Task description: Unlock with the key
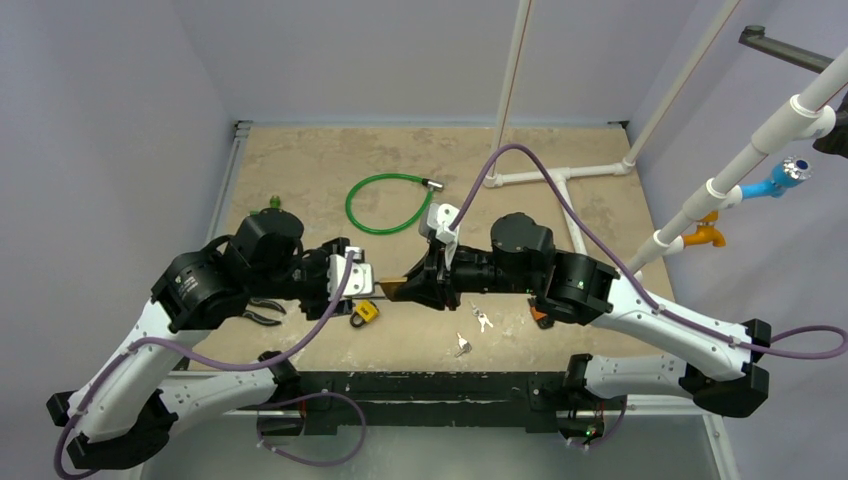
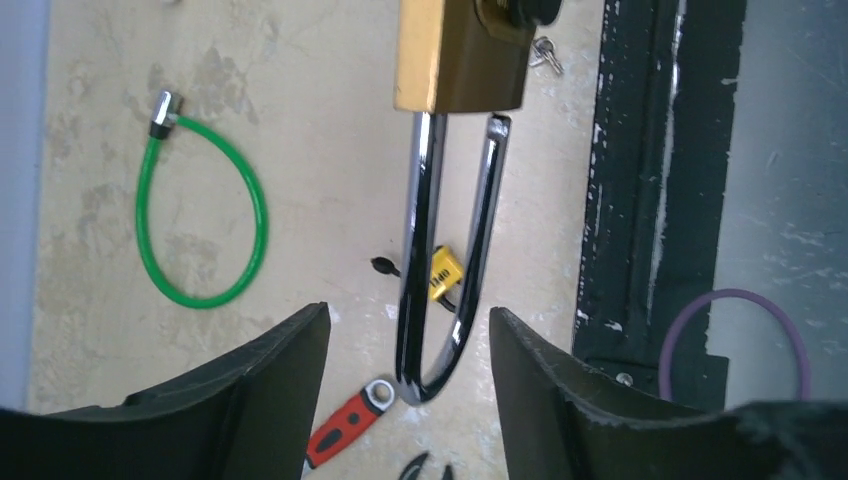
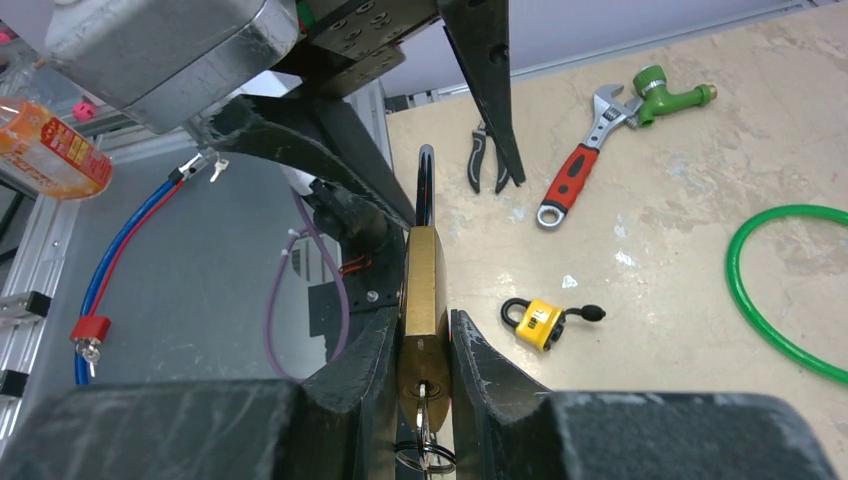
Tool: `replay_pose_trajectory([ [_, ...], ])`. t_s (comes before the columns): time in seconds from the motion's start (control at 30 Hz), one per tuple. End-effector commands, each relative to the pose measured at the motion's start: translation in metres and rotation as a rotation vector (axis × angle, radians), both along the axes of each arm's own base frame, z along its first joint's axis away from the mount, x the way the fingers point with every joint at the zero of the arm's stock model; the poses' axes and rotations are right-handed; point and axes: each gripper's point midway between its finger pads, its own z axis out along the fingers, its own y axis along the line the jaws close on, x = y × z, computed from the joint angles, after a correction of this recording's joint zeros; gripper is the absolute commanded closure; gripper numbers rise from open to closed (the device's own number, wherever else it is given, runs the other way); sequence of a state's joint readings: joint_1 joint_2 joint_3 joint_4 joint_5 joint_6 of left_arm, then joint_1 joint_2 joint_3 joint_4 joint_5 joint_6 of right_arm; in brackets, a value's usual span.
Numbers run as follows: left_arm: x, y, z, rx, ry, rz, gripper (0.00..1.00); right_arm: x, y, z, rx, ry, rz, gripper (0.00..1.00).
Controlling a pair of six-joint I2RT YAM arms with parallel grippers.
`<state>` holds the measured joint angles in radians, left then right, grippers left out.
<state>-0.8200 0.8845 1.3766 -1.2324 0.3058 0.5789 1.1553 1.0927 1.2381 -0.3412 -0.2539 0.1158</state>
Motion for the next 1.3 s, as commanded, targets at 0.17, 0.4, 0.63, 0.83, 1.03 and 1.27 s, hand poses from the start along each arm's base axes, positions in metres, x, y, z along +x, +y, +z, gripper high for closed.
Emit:
replay_pose_trajectory([
  [0.17,0.012,-0.02,0.038,-0.117,-0.084,-0.021,1.0,-0.004,-0.003,0.071,0.233,-0.058,0.004,1.0],
  [0.4,0.046,-0.002,0.048,-0.05,-0.317,0.05,1.0,0.019,-0.003,0.03,0.215,0.138,-0.064,1.0],
  [0.63,0.088,0.002,0.038,0.034,-0.614,0.084,0.94,0.036,0.013,-0.023,0.266,0.465,-0.008,1.0],
  [0.83,0.11,-0.022,0.003,0.086,-0.693,0.016,0.9,0.062,0.015,-0.07,0.197,0.657,-0.105,1.0],
  [1.03,0.124,-0.057,-0.06,0.124,-0.738,-0.138,0.92,0.093,-0.007,-0.114,0.196,0.742,-0.263,1.0],
  [1.27,0.13,-0.08,-0.12,0.149,-0.554,-0.196,0.9,0.12,-0.016,-0.161,0.168,0.779,-0.369,1.0],
])
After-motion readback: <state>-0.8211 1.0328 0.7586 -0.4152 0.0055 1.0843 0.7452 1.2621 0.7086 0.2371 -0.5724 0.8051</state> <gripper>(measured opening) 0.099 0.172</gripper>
